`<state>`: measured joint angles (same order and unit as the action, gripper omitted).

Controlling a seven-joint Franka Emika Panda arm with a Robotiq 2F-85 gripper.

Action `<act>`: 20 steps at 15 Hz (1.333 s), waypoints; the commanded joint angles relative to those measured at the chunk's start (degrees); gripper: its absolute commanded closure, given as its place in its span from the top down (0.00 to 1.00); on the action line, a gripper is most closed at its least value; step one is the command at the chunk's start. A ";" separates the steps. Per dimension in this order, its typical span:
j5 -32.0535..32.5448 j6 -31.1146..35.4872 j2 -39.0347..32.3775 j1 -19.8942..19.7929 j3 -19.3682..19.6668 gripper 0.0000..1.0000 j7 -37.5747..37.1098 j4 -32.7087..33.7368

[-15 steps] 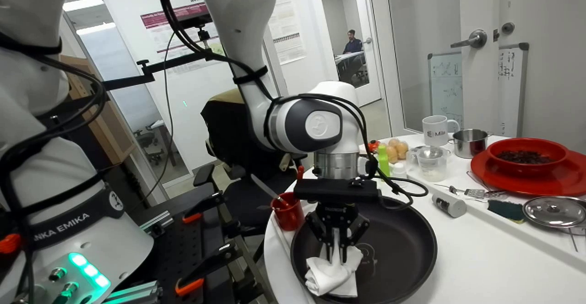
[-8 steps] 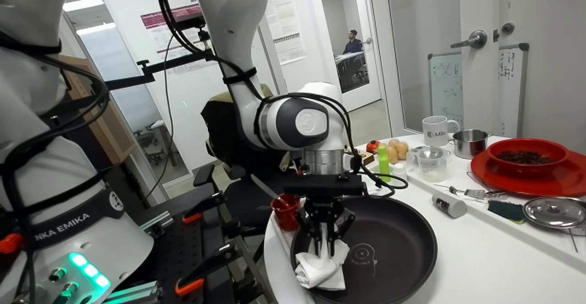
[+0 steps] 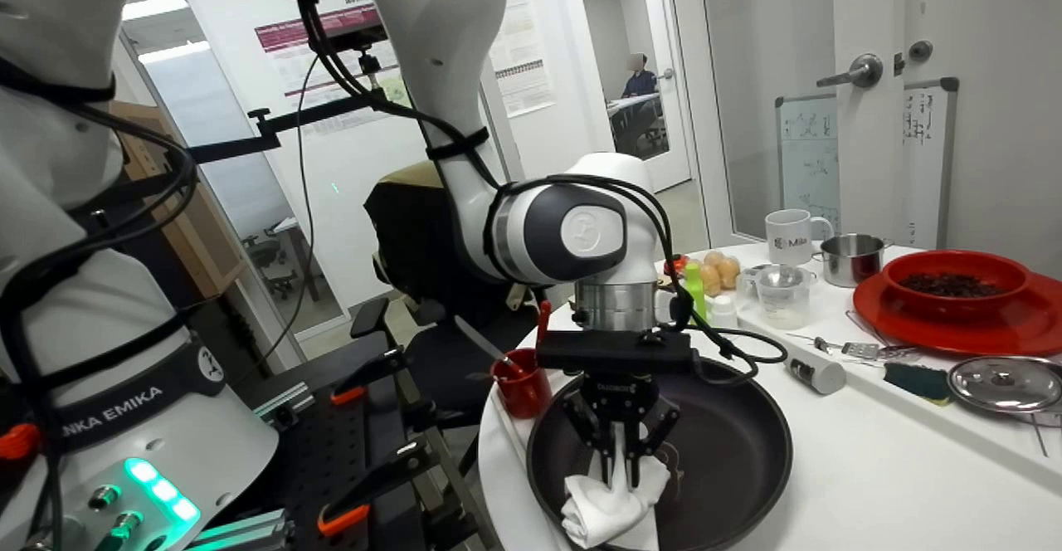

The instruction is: Wipe the pan with the white towel

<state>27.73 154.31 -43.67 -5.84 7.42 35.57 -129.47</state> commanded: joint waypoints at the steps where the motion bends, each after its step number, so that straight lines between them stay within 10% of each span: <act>1: -1.94 -1.16 -1.43 -3.03 -0.84 0.09 -0.90 3.98; 20: -3.34 -1.08 -8.06 -3.89 1.38 0.09 -6.60 13.57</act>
<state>23.85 153.19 -48.05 -11.13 6.86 32.52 -120.00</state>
